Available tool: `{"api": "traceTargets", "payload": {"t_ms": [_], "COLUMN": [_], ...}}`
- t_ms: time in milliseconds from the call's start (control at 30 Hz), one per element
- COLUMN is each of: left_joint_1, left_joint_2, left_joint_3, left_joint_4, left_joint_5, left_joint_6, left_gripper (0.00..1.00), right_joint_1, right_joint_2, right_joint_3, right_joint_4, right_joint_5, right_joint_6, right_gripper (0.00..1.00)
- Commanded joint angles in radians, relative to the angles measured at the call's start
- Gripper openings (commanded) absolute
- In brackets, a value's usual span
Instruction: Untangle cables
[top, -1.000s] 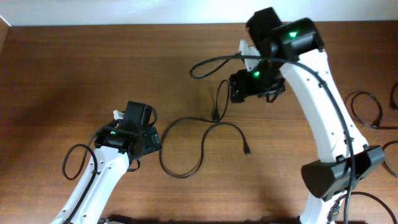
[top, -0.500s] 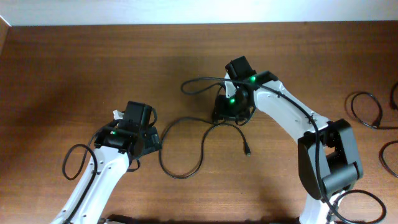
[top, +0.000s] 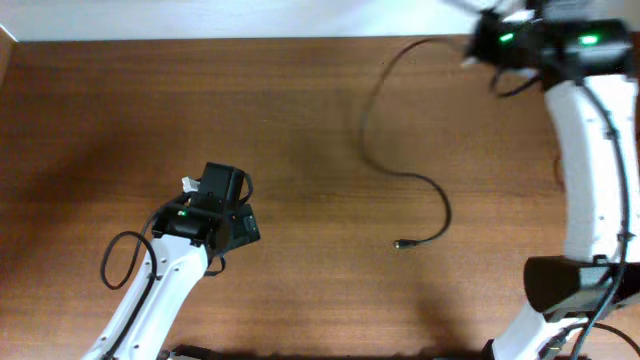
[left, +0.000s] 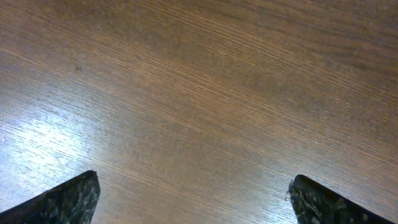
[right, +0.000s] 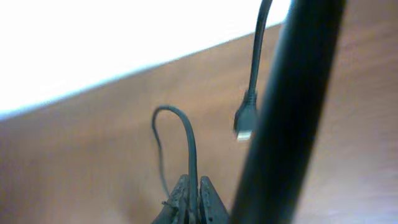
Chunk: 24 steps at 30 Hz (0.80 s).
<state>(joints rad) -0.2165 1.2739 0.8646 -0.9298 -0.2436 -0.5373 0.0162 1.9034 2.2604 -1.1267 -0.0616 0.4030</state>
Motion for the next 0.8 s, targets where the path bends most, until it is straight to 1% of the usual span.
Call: {"api": "traceTargets", "payload": {"t_ms": [0, 100, 167, 233, 300, 367, 467, 500, 667, 700, 733, 767], "left_joint_1": [0.003, 0.003, 0.003, 0.003, 0.003, 0.003, 0.003, 0.003, 0.003, 0.003, 0.003, 0.003], "left_joint_2": [0.001, 0.001, 0.001, 0.001, 0.001, 0.001, 0.001, 0.001, 0.001, 0.001, 0.001, 0.001], "left_joint_3": [0.000, 0.000, 0.000, 0.000, 0.000, 0.000, 0.000, 0.000, 0.000, 0.000, 0.000, 0.000], "left_joint_4": [0.001, 0.001, 0.001, 0.001, 0.001, 0.001, 0.001, 0.001, 0.001, 0.001, 0.001, 0.001], "left_joint_5": [-0.004, -0.004, -0.004, -0.004, -0.004, -0.004, -0.004, -0.004, -0.004, -0.004, -0.004, -0.004], "left_joint_6": [0.016, 0.016, 0.016, 0.016, 0.016, 0.016, 0.016, 0.016, 0.016, 0.016, 0.016, 0.016], "left_gripper": [0.99, 0.99, 0.99, 0.99, 0.99, 0.99, 0.99, 0.99, 0.99, 0.99, 0.99, 0.99], "right_joint_1": [-0.162, -0.321, -0.389, -0.417, -0.418, -0.418, -0.418, -0.418, -0.416, -0.416, -0.416, -0.416], "right_joint_2": [-0.018, -0.018, -0.018, -0.017, -0.010, 0.027, 0.101, 0.154, 0.335, 0.381, 0.412, 0.427], "right_joint_3": [0.087, 0.089, 0.089, 0.089, 0.088, 0.080, 0.071, 0.071, 0.066, 0.066, 0.066, 0.066], "right_joint_4": [0.048, 0.184, 0.306, 0.382, 0.427, 0.420, 0.351, 0.300, 0.158, 0.125, 0.102, 0.084], "right_joint_5": [0.089, 0.102, 0.181, 0.233, 0.235, 0.235, 0.235, 0.235, 0.227, 0.218, 0.158, 0.106], "right_joint_6": [-0.010, -0.003, -0.003, -0.007, -0.073, -0.078, -0.078, -0.078, -0.078, -0.078, -0.123, -0.155], "right_gripper": [0.04, 0.04, 0.04, 0.04, 0.04, 0.04, 0.04, 0.04, 0.04, 0.04, 0.04, 0.18]}}
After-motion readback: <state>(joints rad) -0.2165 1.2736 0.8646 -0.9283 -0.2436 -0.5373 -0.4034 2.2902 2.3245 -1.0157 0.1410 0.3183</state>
